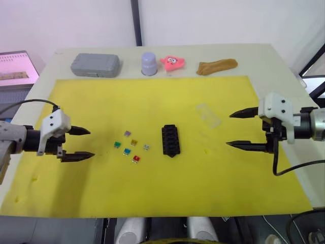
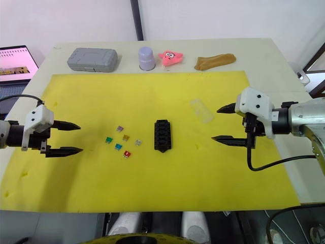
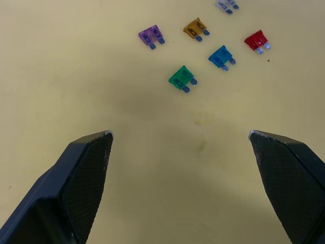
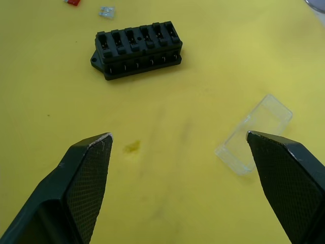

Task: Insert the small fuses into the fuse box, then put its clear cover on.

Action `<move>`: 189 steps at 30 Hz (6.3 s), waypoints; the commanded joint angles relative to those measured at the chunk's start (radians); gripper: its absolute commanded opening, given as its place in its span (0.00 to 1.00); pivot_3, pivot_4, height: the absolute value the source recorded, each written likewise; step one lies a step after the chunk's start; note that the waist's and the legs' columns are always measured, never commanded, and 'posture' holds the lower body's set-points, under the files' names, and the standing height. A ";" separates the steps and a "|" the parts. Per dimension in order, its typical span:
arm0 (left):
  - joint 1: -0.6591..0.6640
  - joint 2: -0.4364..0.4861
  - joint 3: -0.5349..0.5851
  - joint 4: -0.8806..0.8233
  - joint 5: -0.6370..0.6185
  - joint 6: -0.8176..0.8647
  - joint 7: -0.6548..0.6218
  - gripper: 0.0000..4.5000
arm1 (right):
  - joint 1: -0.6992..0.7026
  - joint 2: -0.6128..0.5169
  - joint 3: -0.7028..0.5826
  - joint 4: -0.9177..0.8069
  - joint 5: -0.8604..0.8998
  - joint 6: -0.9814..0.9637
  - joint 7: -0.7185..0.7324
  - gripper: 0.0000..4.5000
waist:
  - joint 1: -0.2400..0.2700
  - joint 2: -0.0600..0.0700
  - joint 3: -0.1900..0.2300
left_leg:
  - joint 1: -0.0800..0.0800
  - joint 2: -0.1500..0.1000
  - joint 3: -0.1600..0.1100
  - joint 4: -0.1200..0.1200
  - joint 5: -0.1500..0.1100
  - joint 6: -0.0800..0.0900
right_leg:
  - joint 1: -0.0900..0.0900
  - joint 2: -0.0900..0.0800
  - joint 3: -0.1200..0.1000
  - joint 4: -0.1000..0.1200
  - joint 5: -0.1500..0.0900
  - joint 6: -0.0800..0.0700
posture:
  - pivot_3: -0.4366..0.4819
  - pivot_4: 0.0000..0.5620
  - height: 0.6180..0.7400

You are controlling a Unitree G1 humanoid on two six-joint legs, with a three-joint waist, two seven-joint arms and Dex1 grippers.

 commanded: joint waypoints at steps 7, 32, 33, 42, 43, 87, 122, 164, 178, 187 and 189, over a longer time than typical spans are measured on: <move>-0.075 -0.036 -0.009 0.040 -0.057 0.114 -0.010 1.00 | -0.071 0.022 0.018 -0.005 -0.013 -0.011 -0.057 0.99 | -0.001 0.000 0.000 | 0.000 0.000 0.000 0.000 0.000 0.000 | 0.000 0.000 0.000 0.000 0.000 0.000 | 0.48 0.27 1.00; -0.244 -0.143 -0.108 0.282 -0.262 0.850 0.014 0.48 | -0.400 0.377 0.401 -0.185 -0.092 0.117 -0.265 1.00 | -0.002 -0.002 0.000 | -0.001 -0.001 -0.002 0.001 0.001 -0.001 | -0.002 0.001 0.000 0.003 0.000 0.000 | 0.48 0.27 1.00; -0.257 -0.147 -0.119 0.300 -0.255 0.849 0.014 0.48 | -0.397 0.380 0.400 -0.190 -0.091 0.121 -0.266 1.00 | -0.003 -0.002 0.000 | -0.001 -0.001 -0.002 0.001 0.001 -0.001 | -0.002 0.001 0.000 0.003 0.000 0.000 | 0.48 0.27 1.00; -0.401 -0.211 -0.201 0.446 -0.220 0.871 0.006 0.48 | -0.402 0.381 0.394 -0.197 -0.088 0.138 -0.265 1.00 | -0.005 -0.002 0.000 | -0.001 -0.004 -0.002 0.002 0.001 -0.001 | -0.002 0.001 0.000 0.003 0.000 0.000 | 0.48 0.27 1.00; -0.404 -0.216 -0.212 0.449 -0.217 0.867 0.002 0.48 | -0.403 0.380 0.392 -0.198 -0.087 0.140 -0.264 1.00 | -0.006 -0.002 0.000 | -0.001 -0.004 -0.002 0.002 0.001 -0.001 | -0.002 0.001 0.000 0.003 0.000 0.000 | 0.48 0.27 1.00; -0.465 -0.272 -0.308 0.702 -0.001 0.606 -0.164 0.05 | -0.395 0.368 0.365 -0.250 -0.071 0.216 -0.290 1.00 | -0.004 -0.002 -0.001 | 0.001 -0.007 -0.002 0.003 0.002 -0.003 | -0.003 -0.002 0.000 0.014 0.000 0.000 | 0.48 0.27 1.00; -0.532 -0.301 -0.308 0.715 0.002 0.522 -0.138 0.56 | -0.240 0.359 0.204 -0.355 0.158 0.423 -0.444 1.00 | 0.000 -0.004 -0.001 | -0.016 -0.010 -0.004 0.015 0.002 -0.003 | -0.016 -0.003 -0.001 0.017 0.000 0.000 | 0.48 0.27 1.00; -0.521 -0.314 -0.330 0.794 0.067 0.497 -0.214 0.01 | -0.246 0.339 0.221 -0.336 0.140 0.399 -0.460 1.00 | -0.005 -0.004 -0.002 | -0.015 -0.010 -0.005 0.015 0.001 -0.002 | -0.016 -0.003 -0.001 0.017 0.000 0.000 | 0.48 0.27 1.00; -0.446 -0.250 -0.268 0.598 -0.030 0.617 -0.224 0.01 | -0.230 0.345 0.234 -0.348 0.139 0.396 -0.465 1.00 | -0.009 -0.004 -0.002 | -0.016 -0.009 -0.005 0.015 0.001 -0.002 | -0.017 -0.003 -0.001 0.018 0.000 0.000 | 0.48 0.27 1.00; -0.418 -0.246 -0.181 0.513 -0.090 0.682 -0.160 0.01 | -0.240 0.353 0.251 -0.337 0.138 0.384 -0.455 1.00 | -0.006 -0.004 -0.001 | -0.016 -0.010 -0.005 0.015 0.001 -0.002 | -0.017 -0.003 -0.001 0.018 0.000 0.000 | 0.48 0.27 1.00; -0.424 -0.251 -0.141 0.442 -0.138 0.732 -0.140 0.01 | -0.235 0.358 0.242 -0.337 0.156 0.400 -0.459 1.00 | -0.004 -0.005 -0.001 | -0.016 -0.010 -0.005 0.015 0.001 -0.002 | -0.017 -0.003 -0.001 0.018 0.000 0.000 | 0.48 0.27 1.00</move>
